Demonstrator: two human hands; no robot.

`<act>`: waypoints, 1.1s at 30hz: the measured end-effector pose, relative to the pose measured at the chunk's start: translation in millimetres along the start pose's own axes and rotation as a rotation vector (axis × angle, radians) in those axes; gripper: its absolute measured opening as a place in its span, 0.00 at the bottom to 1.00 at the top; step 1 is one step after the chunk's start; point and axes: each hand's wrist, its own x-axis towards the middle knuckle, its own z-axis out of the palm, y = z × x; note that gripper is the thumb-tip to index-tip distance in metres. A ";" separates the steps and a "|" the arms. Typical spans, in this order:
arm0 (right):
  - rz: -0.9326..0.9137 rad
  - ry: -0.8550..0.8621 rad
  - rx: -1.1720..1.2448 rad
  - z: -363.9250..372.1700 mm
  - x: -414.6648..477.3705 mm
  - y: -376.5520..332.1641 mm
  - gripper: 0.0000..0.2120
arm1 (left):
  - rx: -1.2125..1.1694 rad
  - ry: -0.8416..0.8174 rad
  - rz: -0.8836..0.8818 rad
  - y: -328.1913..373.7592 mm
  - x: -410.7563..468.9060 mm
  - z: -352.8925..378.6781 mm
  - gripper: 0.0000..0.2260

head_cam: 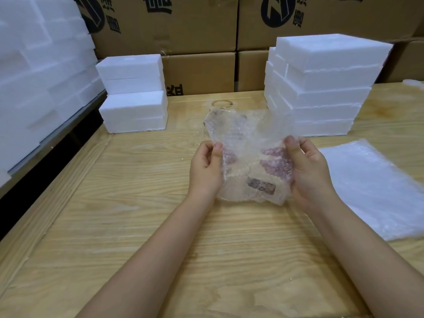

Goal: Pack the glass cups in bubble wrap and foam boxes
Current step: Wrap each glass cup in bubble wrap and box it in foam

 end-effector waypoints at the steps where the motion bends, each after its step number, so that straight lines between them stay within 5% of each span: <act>1: 0.002 0.017 -0.033 -0.1 0.6 2.0 0.09 | 0.001 0.005 0.013 -0.5 -1.1 1.3 0.11; 6: 0.127 0.006 -0.224 9.0 -2.4 10.2 0.13 | 0.002 -0.001 0.056 -0.9 -7.2 3.2 0.10; 13: 0.175 -0.162 -0.792 23.6 -1.4 16.4 0.11 | -0.130 -0.041 -0.061 2.8 -12.9 2.8 0.08; 15: 0.252 -0.240 -0.994 29.1 4.4 11.3 0.13 | -0.168 -0.051 -0.091 4.3 -13.7 1.7 0.06; 17: 0.280 -0.338 -1.129 37.3 11.6 3.8 0.03 | -0.220 -0.066 -0.098 5.1 -14.8 0.6 0.05; 22: 0.207 -0.538 -1.369 58.1 18.5 -3.8 0.09 | -0.218 -0.145 0.015 4.9 -15.0 -2.5 0.08; 27: 0.023 -0.294 -1.447 50.2 13.7 3.7 0.12 | -0.102 -0.206 -0.037 14.4 -15.2 0.6 0.20; 33: -0.254 -0.127 -1.183 33.8 4.0 4.4 0.09 | 0.071 -0.327 -0.277 23.4 -3.7 1.0 0.25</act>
